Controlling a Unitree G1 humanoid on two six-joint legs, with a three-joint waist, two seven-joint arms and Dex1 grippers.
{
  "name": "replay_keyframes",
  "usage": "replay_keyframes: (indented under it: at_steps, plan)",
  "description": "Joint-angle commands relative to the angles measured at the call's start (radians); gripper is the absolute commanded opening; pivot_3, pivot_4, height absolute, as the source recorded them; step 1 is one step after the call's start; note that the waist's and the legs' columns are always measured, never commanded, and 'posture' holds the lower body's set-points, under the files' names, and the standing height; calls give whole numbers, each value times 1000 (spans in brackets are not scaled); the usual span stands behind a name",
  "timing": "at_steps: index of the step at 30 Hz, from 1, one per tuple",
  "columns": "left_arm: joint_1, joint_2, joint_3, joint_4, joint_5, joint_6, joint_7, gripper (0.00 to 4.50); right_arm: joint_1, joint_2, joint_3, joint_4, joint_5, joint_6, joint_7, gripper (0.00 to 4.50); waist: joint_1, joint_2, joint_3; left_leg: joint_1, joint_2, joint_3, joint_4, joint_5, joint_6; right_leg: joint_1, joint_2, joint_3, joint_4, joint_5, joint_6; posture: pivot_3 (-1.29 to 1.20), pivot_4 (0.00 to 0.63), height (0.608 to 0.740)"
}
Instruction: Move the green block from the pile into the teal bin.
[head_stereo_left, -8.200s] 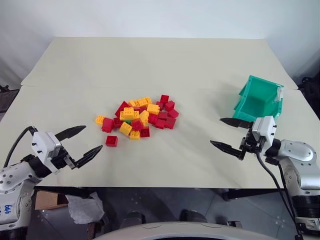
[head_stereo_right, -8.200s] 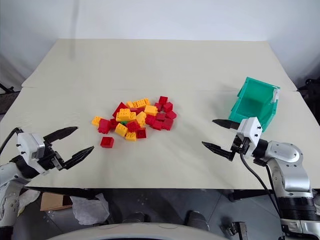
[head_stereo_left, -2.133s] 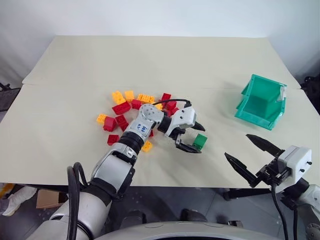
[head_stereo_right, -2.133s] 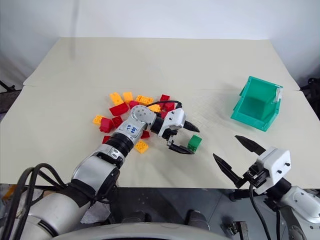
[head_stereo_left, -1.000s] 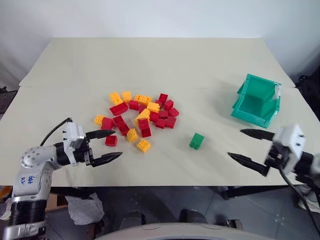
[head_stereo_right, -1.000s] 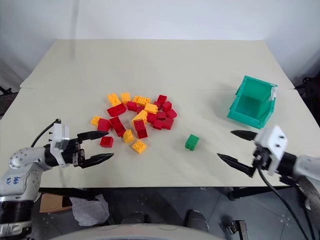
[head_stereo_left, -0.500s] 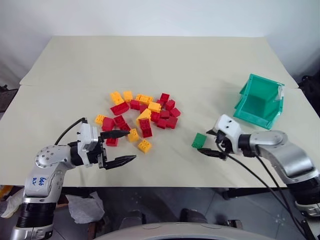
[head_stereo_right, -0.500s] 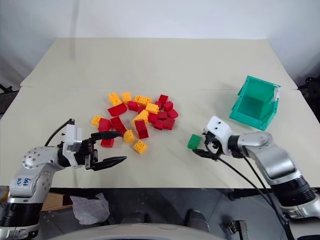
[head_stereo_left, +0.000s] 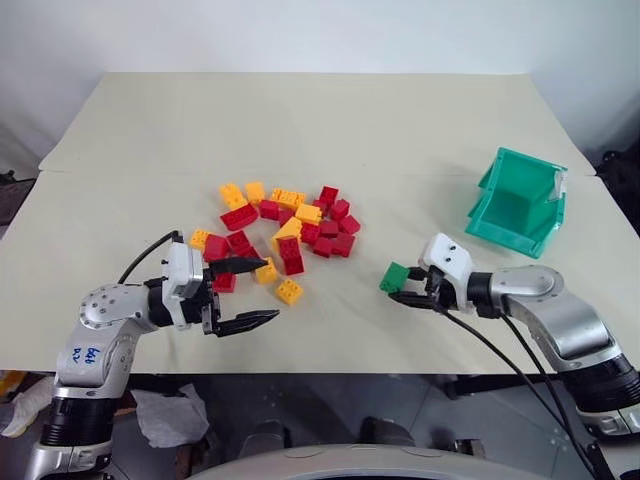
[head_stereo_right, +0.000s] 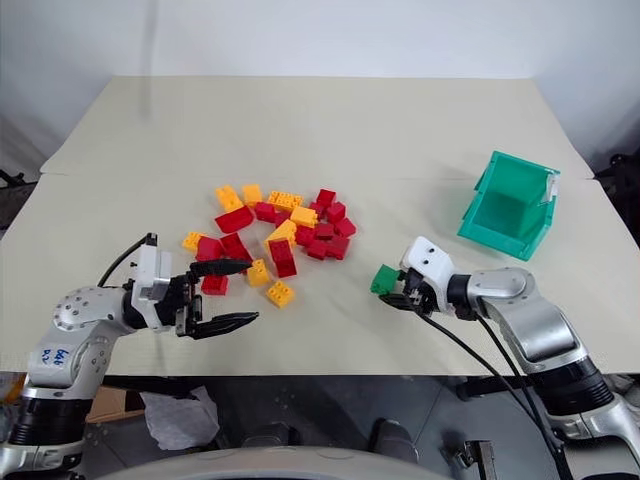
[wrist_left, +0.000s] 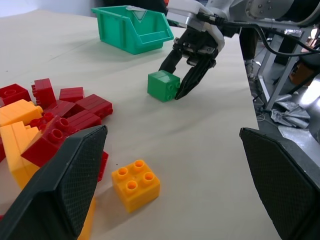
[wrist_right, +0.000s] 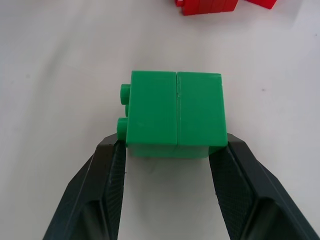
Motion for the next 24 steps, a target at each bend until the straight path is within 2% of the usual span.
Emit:
replay_keyframes:
  at_steps: [1, 6, 9, 14, 19, 23, 24]
  plan:
    - [-16, -9, -2, 1, -13, -25, 3, 4500, 19, 14, -99, -28, 15, -76, -22, 2057, 0, 0, 0, 0, 0, 0, 0, 0, 0, 0, 0, 0, 0, 0, 0, 0, 150, 740]
    - [-76, -110, -2, 6, -34, -24, 98, 4500, 90, 32, -376, -43, 115, -128, -87, 2057, 8, 0, 0, 0, 0, 0, 0, 0, 0, 1, 0, 0, 0, 0, 1, 0, 150, 740]
    - [-90, -205, 19, -22, -60, 6, 228, 4500, 45, 27, -515, 28, 118, -26, -245, 2057, 3, 0, 0, 0, 0, 0, 0, 0, 0, 1, 0, 0, -1, 1, 1, 0, 150, 740]
    - [-103, -244, -28, -1, 54, -43, 333, 4500, -36, -35, -489, 229, -14, -98, -319, 2057, -8, 0, 0, 2, 0, 1, -1, 0, 0, 1, 0, 1, 0, 1, 1, 0, 150, 740]
    - [-102, -243, -39, -10, 51, -40, 346, 4500, -183, -32, -425, 444, -90, -194, -337, 2057, -24, 1, 0, 1, 0, 3, 0, 0, 1, 1, 0, 3, -1, 1, 1, 0, 150, 740]
    - [-80, -230, 13, -41, -17, -18, 344, 4500, -278, -21, -375, 612, -121, -275, -292, 2057, -27, 1, 0, 1, 0, 3, -1, 0, 1, 0, 0, 3, -1, 1, 1, 0, 150, 740]
    - [-72, -219, 22, -41, -16, -23, 341, 4500, -295, -18, -370, 640, -122, -286, -281, 2407, -27, 1, 0, 1, 0, 3, -1, 0, 1, 0, 0, 3, -1, 1, 1, 0, 150, 740]
